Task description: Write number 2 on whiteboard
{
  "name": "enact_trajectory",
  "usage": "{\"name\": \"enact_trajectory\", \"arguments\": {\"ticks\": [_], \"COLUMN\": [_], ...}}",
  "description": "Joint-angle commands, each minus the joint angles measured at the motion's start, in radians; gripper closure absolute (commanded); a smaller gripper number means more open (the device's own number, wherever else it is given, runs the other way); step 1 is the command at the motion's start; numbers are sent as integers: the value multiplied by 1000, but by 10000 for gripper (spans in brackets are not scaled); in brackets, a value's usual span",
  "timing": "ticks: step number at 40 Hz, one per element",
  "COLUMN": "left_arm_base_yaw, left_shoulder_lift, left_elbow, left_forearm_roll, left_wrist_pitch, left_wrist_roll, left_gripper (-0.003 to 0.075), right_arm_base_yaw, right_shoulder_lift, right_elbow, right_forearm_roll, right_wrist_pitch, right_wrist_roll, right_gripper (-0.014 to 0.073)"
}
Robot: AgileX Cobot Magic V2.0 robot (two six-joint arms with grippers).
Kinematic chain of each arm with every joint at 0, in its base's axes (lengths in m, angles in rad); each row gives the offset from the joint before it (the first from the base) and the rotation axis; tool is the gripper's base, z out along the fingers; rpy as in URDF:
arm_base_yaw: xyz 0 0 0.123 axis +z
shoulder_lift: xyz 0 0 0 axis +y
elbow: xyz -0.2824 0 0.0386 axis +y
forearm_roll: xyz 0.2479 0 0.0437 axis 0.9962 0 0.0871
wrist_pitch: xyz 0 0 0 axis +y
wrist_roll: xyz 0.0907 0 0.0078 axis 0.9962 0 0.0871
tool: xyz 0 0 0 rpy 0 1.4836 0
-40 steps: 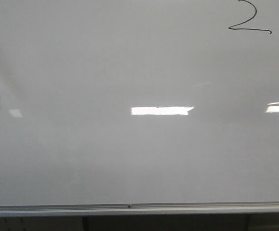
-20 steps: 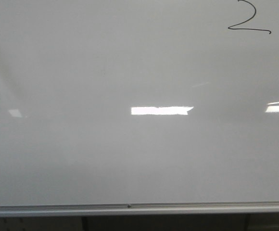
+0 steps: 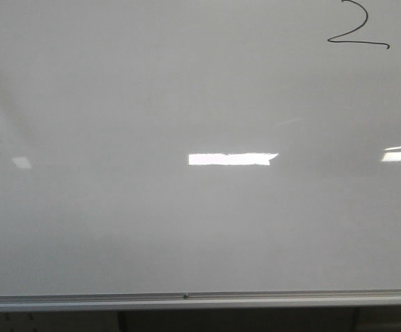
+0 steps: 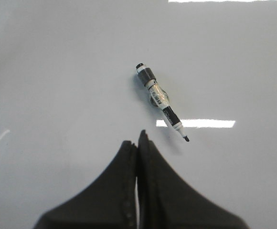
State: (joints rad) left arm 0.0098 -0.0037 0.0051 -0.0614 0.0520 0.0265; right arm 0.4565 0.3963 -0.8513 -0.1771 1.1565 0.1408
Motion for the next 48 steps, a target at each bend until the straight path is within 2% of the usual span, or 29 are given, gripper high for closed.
{"name": "enact_trajectory", "arguments": {"ticks": [1, 39, 43, 48], "left_arm_base_yaw": [-7, -7, -7, -7], "left_shoulder_lift": [-19, -19, -19, -19], "left_elbow": [23, 23, 23, 23], "left_forearm_roll": [3, 3, 3, 3], "left_wrist_pitch": [-89, -89, -89, -89], "left_wrist_roll": [-5, -5, -5, -5], "left_gripper": [740, 739, 739, 740], "right_arm_base_yaw": [-6, -8, -76, -180], "right_shoulder_lift": [10, 1, -33, -85], "right_elbow": [-30, -22, 18, 106], "right_forearm_roll": [-21, -23, -51, 9], "right_wrist_pitch": [-60, -67, -99, -247], "right_wrist_roll": [-2, -2, -3, -61], "right_gripper": [663, 663, 660, 659]}}
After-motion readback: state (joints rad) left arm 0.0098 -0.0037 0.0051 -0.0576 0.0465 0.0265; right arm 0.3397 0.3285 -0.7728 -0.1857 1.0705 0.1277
